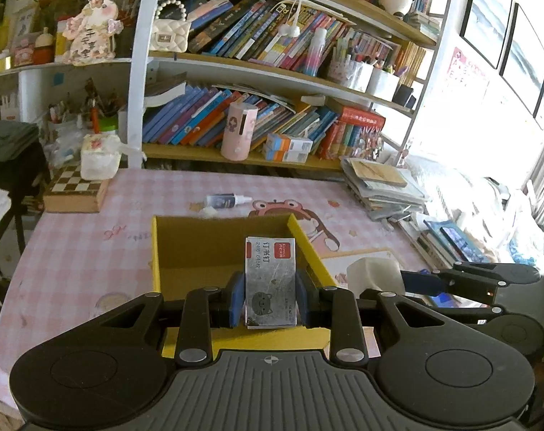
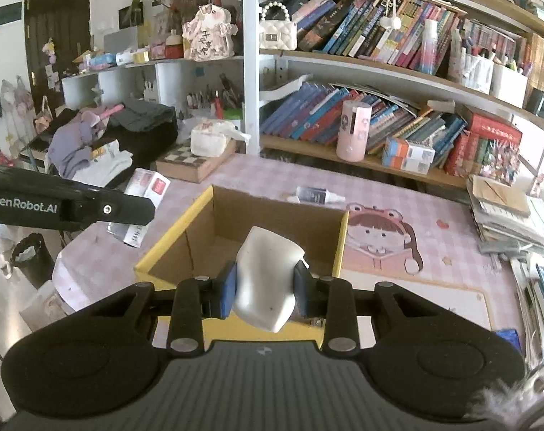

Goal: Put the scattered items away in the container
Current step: 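Lift the boxed item and white block and carry both over the yellow box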

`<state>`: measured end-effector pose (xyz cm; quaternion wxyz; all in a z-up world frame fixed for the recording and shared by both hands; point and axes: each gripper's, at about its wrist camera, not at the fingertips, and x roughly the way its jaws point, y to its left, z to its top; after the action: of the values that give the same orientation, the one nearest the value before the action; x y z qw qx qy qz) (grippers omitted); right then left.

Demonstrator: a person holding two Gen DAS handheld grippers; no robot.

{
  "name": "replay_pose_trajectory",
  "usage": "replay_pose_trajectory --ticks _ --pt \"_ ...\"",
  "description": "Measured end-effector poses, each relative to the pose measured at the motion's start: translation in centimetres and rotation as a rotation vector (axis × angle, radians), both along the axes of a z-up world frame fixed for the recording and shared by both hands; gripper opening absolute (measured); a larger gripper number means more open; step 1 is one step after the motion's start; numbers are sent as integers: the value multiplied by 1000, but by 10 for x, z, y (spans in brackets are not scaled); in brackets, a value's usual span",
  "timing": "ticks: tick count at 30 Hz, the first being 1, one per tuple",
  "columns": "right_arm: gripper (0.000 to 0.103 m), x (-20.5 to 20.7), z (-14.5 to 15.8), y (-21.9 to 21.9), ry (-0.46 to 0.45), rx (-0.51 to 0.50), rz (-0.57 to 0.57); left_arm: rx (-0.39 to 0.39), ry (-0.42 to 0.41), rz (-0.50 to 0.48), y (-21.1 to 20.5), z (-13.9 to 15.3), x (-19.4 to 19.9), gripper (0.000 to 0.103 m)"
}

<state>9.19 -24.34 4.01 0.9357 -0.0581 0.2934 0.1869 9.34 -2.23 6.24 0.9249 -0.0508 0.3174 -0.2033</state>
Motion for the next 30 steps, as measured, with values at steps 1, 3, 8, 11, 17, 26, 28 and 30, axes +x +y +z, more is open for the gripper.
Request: replay_pose_trajectory --ticks 1,3,8,11,17,26,28,30 --pt "31 -5 -3 1 -1 -3 -8 2 3 1 0 -3 -5 28" --pt "31 -13 -9 2 -1 -8 -22 2 16 2 0 -9 -11 28" --pt "31 -28 -26 3 32 -11 -56 18 20 28 2 -23 -25 28" --pt "31 -36 -37 4 60 -6 -71 20 40 32 1 -32 -30 28" --pt "31 -49 -55 11 119 10 -82 30 72 44 1 -51 -42 28" --pt "31 -55 -62 14 150 27 -87 46 94 44 2 -59 -52 28" --pt "31 -55 -61 13 149 30 -91 46 96 46 2 -60 -53 28" --pt "31 -54 -60 12 146 31 -94 46 94 43 2 -60 -53 28"
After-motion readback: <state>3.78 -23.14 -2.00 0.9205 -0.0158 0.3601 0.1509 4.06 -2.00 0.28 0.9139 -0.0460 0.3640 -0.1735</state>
